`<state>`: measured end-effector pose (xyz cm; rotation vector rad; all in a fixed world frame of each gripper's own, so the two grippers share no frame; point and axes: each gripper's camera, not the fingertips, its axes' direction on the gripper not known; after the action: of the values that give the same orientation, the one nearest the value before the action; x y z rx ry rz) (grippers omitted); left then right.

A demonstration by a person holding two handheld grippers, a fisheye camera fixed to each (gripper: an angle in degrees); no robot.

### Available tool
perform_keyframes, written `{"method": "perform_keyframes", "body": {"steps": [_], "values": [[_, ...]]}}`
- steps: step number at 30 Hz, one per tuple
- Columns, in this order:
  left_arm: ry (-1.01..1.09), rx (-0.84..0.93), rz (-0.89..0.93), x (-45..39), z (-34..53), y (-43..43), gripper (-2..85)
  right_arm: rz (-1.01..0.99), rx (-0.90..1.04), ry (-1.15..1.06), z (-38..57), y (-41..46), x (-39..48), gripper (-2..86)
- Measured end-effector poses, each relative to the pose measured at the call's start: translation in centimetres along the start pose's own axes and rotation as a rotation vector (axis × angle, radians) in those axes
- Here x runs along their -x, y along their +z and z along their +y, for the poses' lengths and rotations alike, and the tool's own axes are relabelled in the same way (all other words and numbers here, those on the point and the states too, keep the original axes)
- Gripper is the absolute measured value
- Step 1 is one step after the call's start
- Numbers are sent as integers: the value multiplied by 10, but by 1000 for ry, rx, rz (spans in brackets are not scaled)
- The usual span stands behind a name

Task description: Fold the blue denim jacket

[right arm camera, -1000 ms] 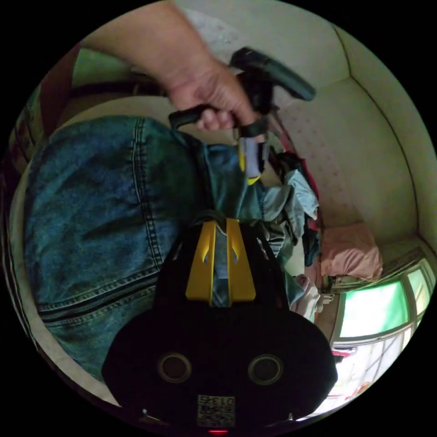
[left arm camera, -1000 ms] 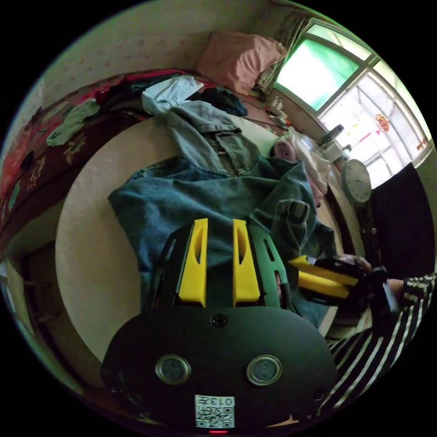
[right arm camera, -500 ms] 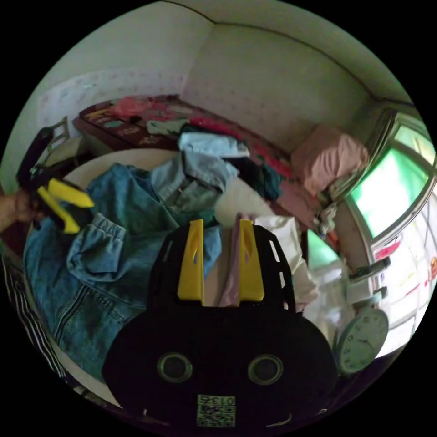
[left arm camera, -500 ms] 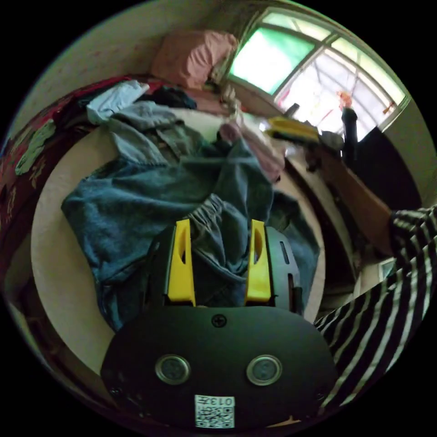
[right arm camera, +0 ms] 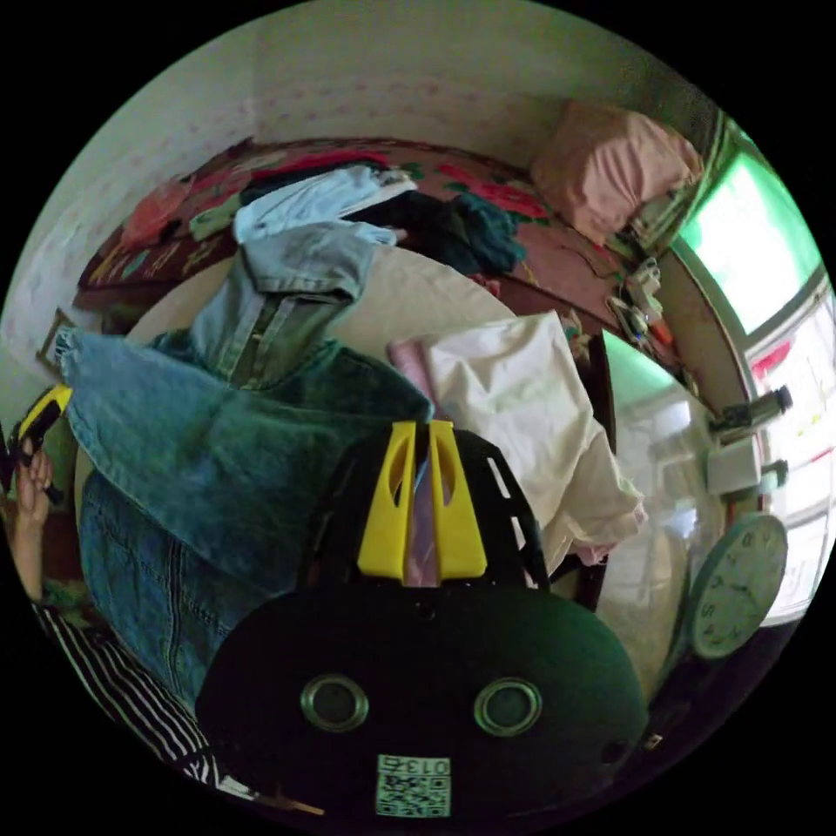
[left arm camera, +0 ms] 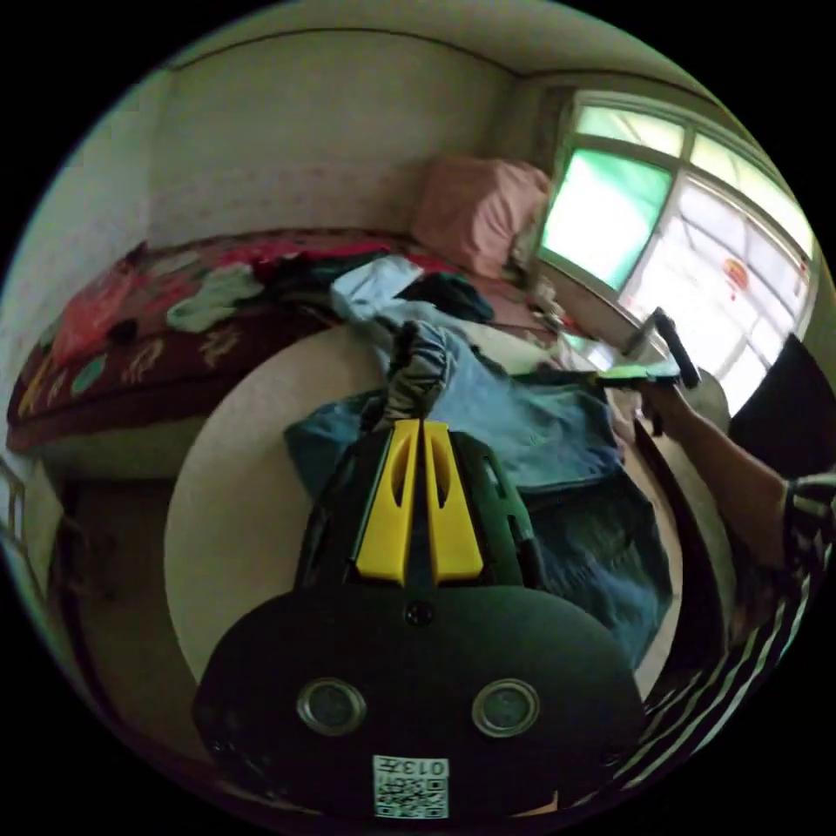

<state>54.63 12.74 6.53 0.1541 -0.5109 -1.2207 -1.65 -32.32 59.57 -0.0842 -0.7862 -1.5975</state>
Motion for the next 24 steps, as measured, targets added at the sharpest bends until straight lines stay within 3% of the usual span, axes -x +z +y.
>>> {"method": "perform_keyframes", "body": {"steps": [4, 8, 10, 15, 17, 21, 24], "values": [[-114, 275, 16, 37, 32, 46, -2, -45, 35, 32, 6, 19, -18, 72], [-175, 207, -70, 51, 41, 13, -1, 80, -133, 31, 27, -23, -11, 64], [-83, 148, -74, 30, 34, 2, 0, 83, -187, -123, 43, -28, 31, 46], [288, 226, -170, -55, 14, 47, -1, 182, -64, -353, 67, 38, 106, 12], [297, 376, -217, -57, 17, 90, -2, 201, 23, -348, 71, 69, 101, 5], [218, 377, -124, -46, 12, 92, -3, 116, 62, -230, 72, 69, 69, -1], [307, 269, -230, -65, 9, 59, -3, 135, -127, -213, 94, 25, 66, -2]]}}
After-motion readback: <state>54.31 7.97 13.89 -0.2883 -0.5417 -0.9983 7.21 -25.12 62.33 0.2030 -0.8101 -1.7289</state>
